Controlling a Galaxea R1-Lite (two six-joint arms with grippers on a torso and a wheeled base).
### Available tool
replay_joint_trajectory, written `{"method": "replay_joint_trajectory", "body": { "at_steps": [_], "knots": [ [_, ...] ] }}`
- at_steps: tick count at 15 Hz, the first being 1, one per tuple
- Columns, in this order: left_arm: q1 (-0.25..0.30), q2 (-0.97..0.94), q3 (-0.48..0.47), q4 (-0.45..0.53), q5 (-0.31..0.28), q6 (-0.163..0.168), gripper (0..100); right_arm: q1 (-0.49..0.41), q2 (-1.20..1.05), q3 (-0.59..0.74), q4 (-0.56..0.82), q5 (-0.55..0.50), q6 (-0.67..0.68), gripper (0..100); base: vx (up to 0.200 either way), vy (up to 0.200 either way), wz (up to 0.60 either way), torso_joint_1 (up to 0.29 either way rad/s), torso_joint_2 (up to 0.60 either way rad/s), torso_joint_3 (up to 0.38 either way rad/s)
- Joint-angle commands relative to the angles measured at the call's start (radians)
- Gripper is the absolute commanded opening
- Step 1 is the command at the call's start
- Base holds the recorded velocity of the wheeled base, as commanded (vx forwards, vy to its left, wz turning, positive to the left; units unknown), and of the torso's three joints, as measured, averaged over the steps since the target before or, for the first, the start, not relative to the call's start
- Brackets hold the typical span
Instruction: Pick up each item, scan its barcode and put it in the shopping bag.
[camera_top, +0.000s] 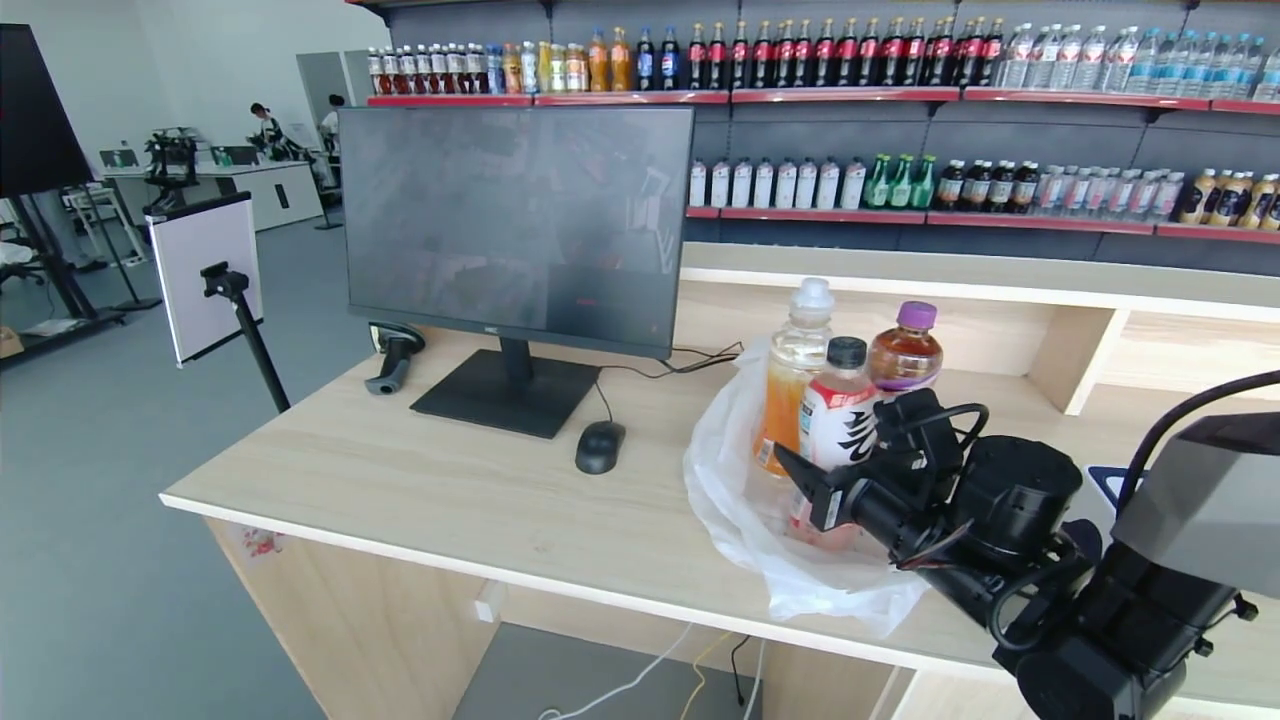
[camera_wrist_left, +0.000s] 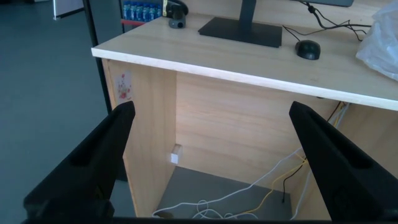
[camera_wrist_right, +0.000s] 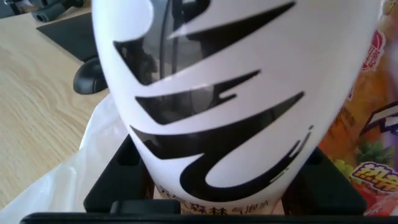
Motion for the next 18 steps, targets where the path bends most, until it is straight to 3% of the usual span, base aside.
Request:
{"method": "replay_joint_trajectory", "body": {
  "at_steps": [1, 12, 13, 18],
  "knots": [
    [0.000, 0.000, 0.000, 0.000, 0.000, 0.000, 100, -0.001, 0.006, 0.005, 0.005, 0.000, 0.000, 0, 0.000, 0.000, 0.00, 0.000, 0.00, 0.000],
    [0.000, 0.000, 0.000, 0.000, 0.000, 0.000, 100, 0.003, 0.004, 0.053, 0.005, 0.000, -0.002, 0, 0.000, 0.000, 0.00, 0.000, 0.00, 0.000],
    [0.000, 0.000, 0.000, 0.000, 0.000, 0.000, 100, 0.003, 0.004, 0.051, 0.005, 0.000, -0.002, 100, 0.000, 0.000, 0.00, 0.000, 0.00, 0.000],
    [0.000, 0.000, 0.000, 0.000, 0.000, 0.000, 100, 0.007, -0.074, 0.057, 0.005, 0.000, 0.000, 100, 0.000, 0.000, 0.00, 0.000, 0.00, 0.000]
  ]
}}
